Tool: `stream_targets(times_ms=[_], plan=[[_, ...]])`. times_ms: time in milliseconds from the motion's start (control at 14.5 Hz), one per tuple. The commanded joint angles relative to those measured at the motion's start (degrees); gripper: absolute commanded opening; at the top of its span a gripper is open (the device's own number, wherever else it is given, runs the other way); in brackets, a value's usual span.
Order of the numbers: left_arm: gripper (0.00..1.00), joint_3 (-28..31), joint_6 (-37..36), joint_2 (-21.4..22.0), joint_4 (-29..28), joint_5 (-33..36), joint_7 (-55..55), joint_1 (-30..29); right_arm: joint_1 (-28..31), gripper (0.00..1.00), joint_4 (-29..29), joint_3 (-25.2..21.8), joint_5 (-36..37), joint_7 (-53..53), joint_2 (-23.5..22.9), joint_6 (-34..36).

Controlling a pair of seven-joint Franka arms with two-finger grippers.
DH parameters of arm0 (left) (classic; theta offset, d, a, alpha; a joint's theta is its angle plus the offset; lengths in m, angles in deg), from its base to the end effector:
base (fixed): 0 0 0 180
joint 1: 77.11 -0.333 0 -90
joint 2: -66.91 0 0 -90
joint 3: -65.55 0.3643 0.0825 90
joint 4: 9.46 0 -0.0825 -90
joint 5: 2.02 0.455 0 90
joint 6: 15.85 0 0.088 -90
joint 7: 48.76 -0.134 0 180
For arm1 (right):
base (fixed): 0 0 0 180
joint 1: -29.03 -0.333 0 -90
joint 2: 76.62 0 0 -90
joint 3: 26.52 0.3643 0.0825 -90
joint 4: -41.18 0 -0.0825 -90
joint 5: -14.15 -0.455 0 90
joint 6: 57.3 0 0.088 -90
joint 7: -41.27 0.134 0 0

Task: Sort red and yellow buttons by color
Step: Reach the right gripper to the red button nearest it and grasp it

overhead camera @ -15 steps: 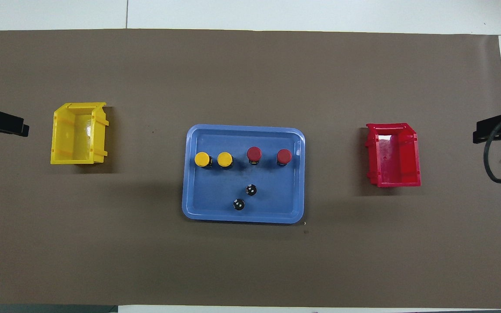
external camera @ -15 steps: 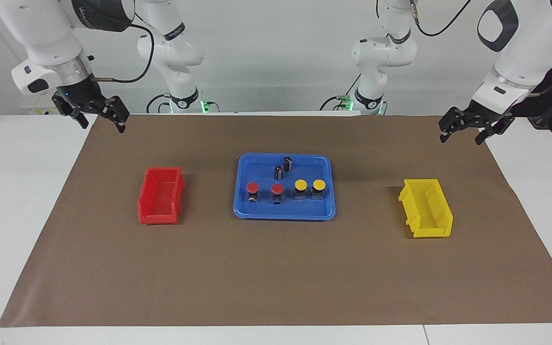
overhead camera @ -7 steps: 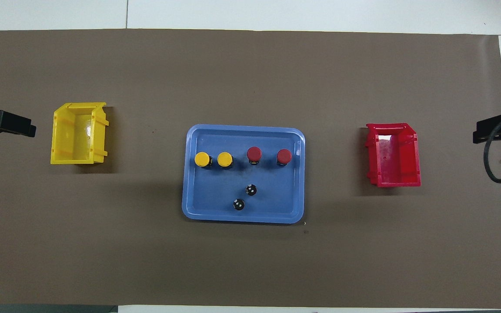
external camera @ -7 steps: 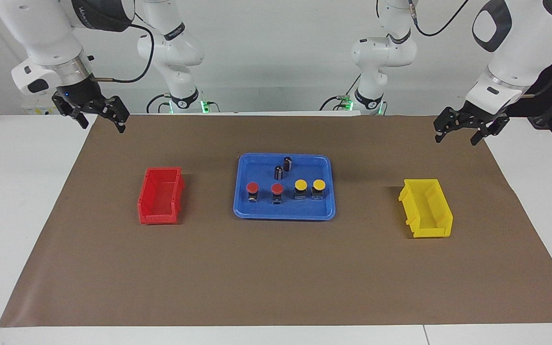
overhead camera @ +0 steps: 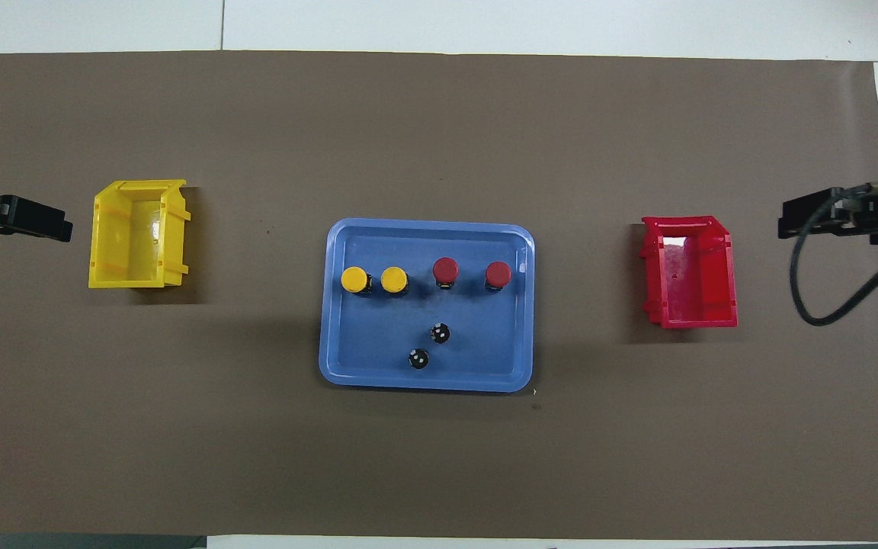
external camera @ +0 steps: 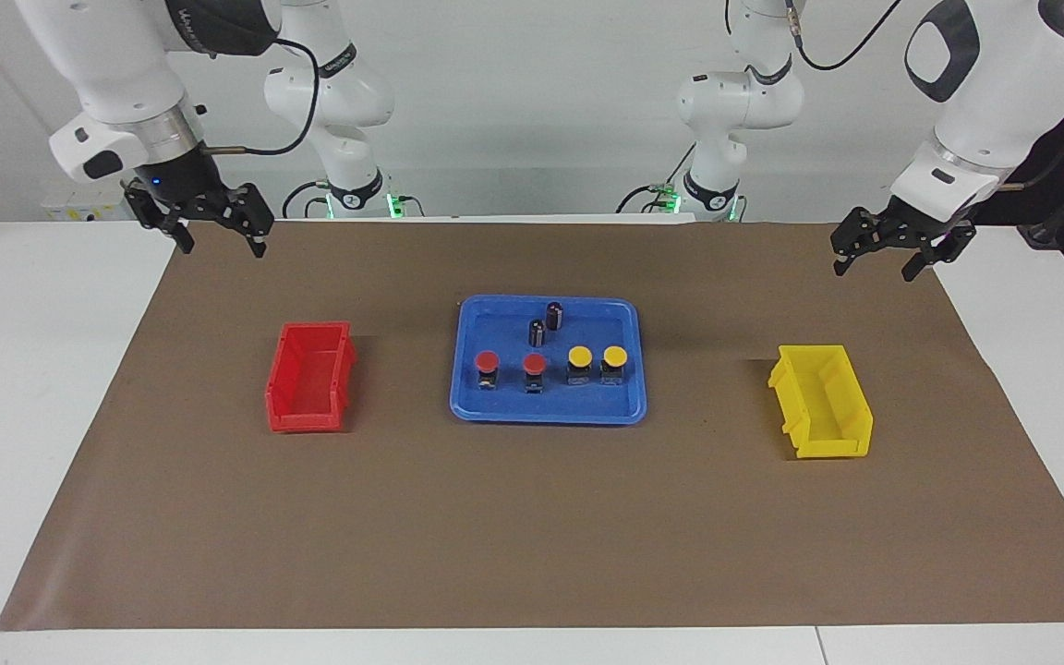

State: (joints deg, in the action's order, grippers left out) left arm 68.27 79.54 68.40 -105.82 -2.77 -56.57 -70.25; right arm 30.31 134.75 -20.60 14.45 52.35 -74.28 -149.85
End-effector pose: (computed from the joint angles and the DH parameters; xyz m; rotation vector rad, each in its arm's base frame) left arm 0.6209 -0.0462 0.6097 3.1108 -0.3238 0.0149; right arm 0.6133 0.0503 0.6410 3.1302 -0.1759 0.0375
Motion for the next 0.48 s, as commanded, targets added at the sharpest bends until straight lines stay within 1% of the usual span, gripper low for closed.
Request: stream_targets(times_ms=[0, 69, 138, 206, 275, 344, 413], plan=[[1.0, 0.53, 3.66, 2.81, -4.53, -0.31, 0.69, 0.43, -8.8, 1.0, -6.36, 0.23, 0.05, 11.56, -8.2, -2.27], [1.0, 0.61, 3.67, 2.99, -4.62, -0.31, 0.86, 0.6, -11.8, 1.0, -7.25, 0.23, 0.4, 14.91, -10.84, -3.94], [1.0, 0.62, 3.67, 2.91, -4.45, -0.31, 0.95, 0.69, -14.26, 1.0, -7.0, 0.23, 0.58, 17.55, -13.13, -7.35], [1.0, 0.62, 3.67, 2.99, -4.62, -0.31, 0.95, 0.61, -16.98, 1.0, -5.34, 0.23, 0.67, 20.36, -15.15, -11.99], [1.0, 0.53, 3.32, 3.08, -4.71, -0.31, 0.95, 0.43, -18.93, 1.0, -2.19, 0.23, 1.19, 22.83, -16.13, -17.26], [1.0, 0.53, 3.4, 3.08, -4.71, -0.31, 0.86, 0.43, -19.55, 1.0, 1.84, 0.23, 1.37, 23.9, -16.05, -22.53], [1.0, 0.53, 3.66, 3.08, -5.06, -0.39, 0.95, 0.43, -20.17, 1.0, 5.19, 0.23, 1.46, 24.34, -15.96, -26.24]])
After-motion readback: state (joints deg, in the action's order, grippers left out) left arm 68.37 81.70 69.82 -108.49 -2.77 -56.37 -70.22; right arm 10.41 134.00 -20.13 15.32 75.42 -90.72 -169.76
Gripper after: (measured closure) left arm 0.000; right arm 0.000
